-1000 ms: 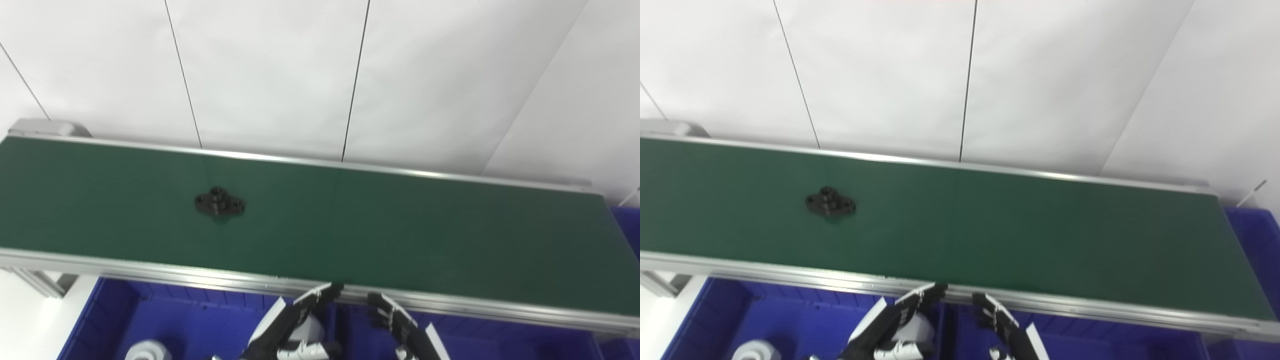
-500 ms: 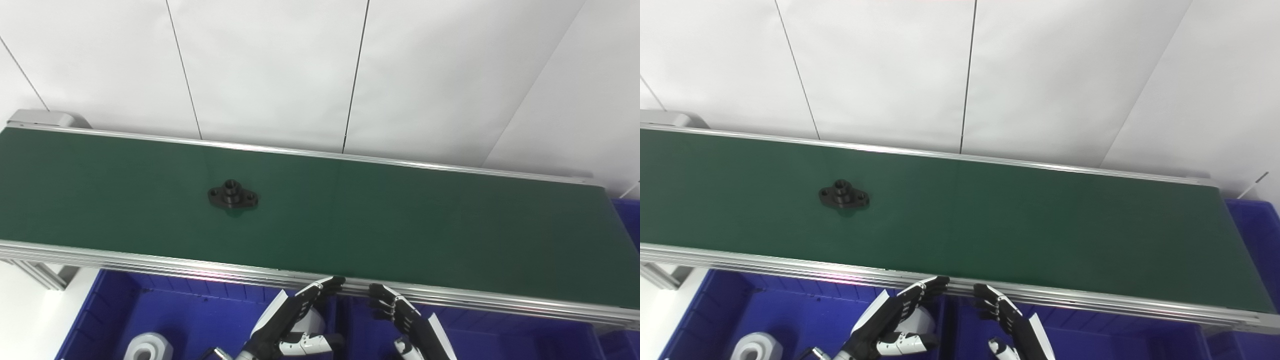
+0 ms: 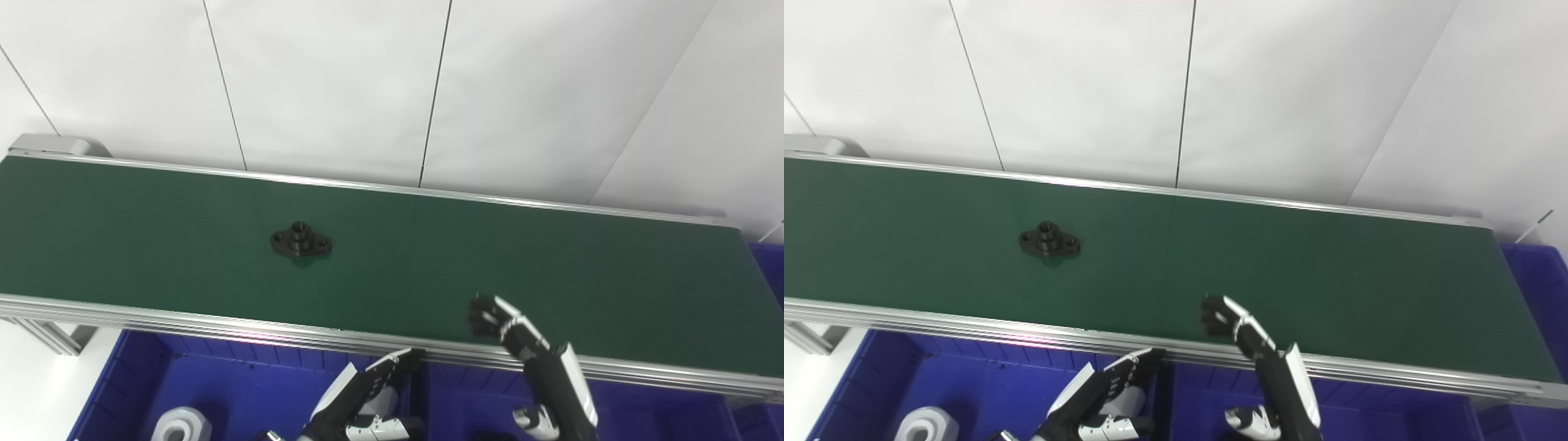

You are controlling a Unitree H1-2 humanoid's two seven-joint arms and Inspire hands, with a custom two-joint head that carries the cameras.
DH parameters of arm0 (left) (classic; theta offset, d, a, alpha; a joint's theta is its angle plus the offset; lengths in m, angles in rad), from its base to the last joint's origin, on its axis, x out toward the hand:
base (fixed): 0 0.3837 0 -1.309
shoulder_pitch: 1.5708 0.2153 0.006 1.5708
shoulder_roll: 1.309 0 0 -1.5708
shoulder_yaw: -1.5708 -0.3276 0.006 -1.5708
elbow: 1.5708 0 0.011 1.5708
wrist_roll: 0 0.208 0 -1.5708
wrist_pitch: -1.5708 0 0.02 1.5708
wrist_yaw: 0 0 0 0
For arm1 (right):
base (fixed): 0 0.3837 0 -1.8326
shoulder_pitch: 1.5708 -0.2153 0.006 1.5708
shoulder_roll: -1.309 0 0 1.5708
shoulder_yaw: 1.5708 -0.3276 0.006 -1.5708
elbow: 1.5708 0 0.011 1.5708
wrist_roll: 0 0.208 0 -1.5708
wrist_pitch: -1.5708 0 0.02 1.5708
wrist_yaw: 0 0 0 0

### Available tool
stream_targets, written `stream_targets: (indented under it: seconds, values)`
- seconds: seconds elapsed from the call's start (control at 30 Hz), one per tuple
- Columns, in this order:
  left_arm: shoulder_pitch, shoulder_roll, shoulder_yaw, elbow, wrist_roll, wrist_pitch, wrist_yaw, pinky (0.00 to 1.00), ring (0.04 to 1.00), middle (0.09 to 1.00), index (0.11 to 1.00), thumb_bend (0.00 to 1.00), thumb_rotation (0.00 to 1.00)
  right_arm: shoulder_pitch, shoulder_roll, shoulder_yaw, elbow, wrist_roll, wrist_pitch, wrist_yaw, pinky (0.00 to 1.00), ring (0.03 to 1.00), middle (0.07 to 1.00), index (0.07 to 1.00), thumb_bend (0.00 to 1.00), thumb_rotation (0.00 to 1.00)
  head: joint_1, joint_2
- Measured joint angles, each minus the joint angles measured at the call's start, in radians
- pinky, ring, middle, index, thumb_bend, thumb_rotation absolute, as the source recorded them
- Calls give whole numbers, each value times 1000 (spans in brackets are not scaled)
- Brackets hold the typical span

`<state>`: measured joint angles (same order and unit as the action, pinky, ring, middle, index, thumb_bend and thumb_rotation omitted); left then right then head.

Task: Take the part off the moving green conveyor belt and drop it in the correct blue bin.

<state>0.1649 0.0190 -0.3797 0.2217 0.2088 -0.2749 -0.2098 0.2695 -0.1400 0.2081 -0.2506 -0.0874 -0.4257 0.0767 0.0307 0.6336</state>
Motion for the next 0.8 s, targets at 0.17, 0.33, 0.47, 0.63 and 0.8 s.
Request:
stream_targets:
  seconds: [0.17,0.33,0.47,0.63,0.8]
  values:
    - [-12,1,1,42,15,-42,3,821,867,878,870,782,664,-114,55,-59,-43,-74,31,-25,681,747,805,844,924,779,0,-22]
    - [-12,0,1,54,15,-44,3,843,883,888,872,787,643,-242,92,-87,-43,-174,151,-37,647,747,813,857,884,726,5,-48]
    - [-12,-2,-3,58,15,-44,2,856,895,900,877,782,642,-363,97,-98,-18,-320,226,-49,601,710,800,836,875,655,3,-49]
    - [-9,-2,-7,57,15,-44,2,843,891,901,881,768,630,-466,110,-86,36,-418,343,-47,559,671,776,815,920,597,-3,-54]
    - [-6,-1,-10,53,15,-48,2,837,888,899,882,769,637,-567,109,-49,146,-519,422,-44,528,631,730,799,935,576,-18,-46]
